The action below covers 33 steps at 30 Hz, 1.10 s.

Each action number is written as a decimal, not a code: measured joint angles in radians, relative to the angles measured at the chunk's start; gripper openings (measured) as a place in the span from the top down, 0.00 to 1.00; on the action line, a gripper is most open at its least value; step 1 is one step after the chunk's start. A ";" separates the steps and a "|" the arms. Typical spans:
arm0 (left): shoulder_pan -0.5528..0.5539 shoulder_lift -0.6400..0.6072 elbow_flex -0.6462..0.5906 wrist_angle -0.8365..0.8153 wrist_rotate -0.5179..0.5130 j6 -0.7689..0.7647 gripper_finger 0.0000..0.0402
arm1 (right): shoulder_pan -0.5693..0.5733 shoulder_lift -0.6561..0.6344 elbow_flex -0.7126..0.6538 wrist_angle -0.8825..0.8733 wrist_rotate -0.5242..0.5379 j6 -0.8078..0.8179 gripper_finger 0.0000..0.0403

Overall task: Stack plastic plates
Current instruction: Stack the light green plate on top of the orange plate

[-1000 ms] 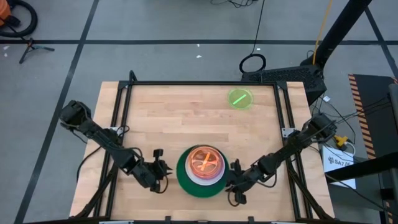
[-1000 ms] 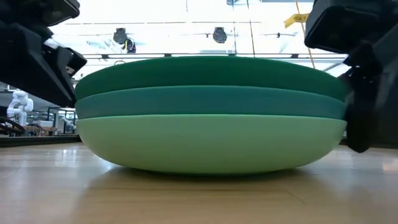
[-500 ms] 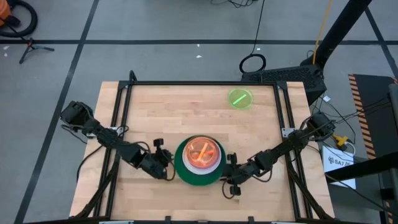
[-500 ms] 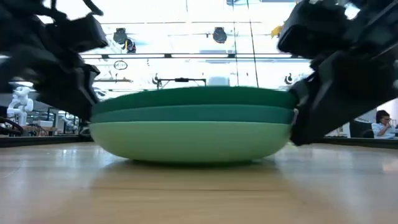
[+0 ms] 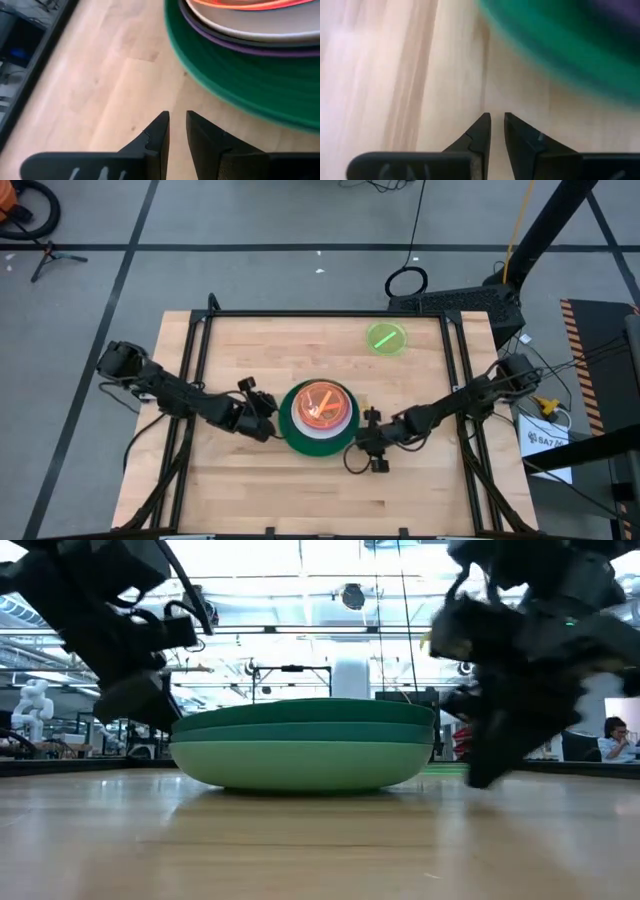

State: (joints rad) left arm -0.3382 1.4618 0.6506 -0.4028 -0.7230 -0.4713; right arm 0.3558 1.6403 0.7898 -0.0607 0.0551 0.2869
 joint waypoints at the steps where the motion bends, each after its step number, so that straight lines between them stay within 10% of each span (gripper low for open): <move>1: -0.004 -0.014 0.000 -0.019 -0.006 -0.001 0.82 | -0.002 -0.013 0.000 -0.058 -0.018 0.016 0.88; 7: -0.049 -0.174 0.007 -0.034 -0.047 0.097 0.82 | -0.004 -0.150 -0.001 -0.445 0.068 0.177 0.88; 15: -0.076 -0.419 0.018 0.313 -0.051 0.714 0.82 | -0.192 -0.378 -0.001 -0.599 0.417 0.243 0.88; 33: 0.020 -0.535 0.018 0.415 -0.025 0.914 0.82 | -0.824 -0.281 0.000 -0.297 0.115 -0.059 0.63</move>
State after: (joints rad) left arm -0.3185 0.9269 0.6685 0.0117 -0.7483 0.4423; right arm -0.4687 1.3595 0.7898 -0.3577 0.1706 0.2277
